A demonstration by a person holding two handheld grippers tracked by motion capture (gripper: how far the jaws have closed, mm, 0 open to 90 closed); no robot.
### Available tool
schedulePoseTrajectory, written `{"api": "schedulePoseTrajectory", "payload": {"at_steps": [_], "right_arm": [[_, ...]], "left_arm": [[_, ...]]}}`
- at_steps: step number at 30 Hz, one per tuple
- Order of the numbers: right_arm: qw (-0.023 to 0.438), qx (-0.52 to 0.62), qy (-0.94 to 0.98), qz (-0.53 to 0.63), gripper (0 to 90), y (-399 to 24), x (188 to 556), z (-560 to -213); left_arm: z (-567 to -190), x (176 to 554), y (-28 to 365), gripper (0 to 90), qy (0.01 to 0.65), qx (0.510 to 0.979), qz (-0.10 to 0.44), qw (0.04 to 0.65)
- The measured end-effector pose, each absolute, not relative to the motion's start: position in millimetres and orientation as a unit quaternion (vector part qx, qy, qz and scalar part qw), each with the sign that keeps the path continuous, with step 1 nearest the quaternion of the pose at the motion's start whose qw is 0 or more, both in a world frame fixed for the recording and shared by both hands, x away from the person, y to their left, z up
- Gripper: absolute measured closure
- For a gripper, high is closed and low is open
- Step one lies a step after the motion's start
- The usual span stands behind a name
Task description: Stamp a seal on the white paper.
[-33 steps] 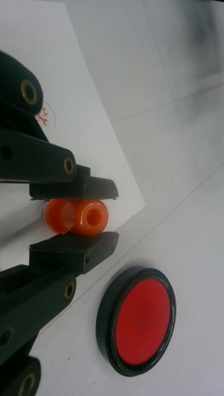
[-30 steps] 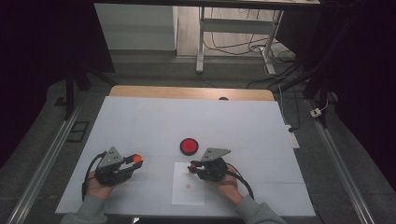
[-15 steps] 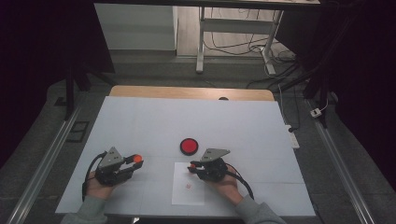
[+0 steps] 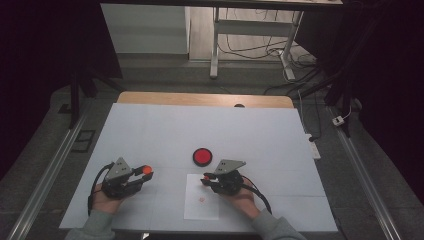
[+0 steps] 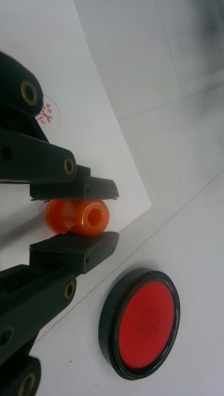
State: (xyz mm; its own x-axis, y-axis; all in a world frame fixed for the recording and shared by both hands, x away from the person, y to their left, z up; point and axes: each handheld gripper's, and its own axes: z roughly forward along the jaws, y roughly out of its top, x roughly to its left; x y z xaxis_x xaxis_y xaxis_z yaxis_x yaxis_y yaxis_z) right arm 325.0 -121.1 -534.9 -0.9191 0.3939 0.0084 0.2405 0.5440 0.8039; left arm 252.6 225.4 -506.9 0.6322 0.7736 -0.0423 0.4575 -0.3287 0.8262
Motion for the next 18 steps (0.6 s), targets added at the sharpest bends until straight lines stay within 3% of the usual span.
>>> {"api": "schedulePoseTrajectory", "payload": {"at_steps": [18], "right_arm": [[0.101, 0.181, 0.873, 0.441, 72.9, -120.0, 321.5, -535.7]], "left_arm": [[-506.2, 251.7, 225.3, 64.7, 0.389, 0.793, 0.184, 0.432]]}}
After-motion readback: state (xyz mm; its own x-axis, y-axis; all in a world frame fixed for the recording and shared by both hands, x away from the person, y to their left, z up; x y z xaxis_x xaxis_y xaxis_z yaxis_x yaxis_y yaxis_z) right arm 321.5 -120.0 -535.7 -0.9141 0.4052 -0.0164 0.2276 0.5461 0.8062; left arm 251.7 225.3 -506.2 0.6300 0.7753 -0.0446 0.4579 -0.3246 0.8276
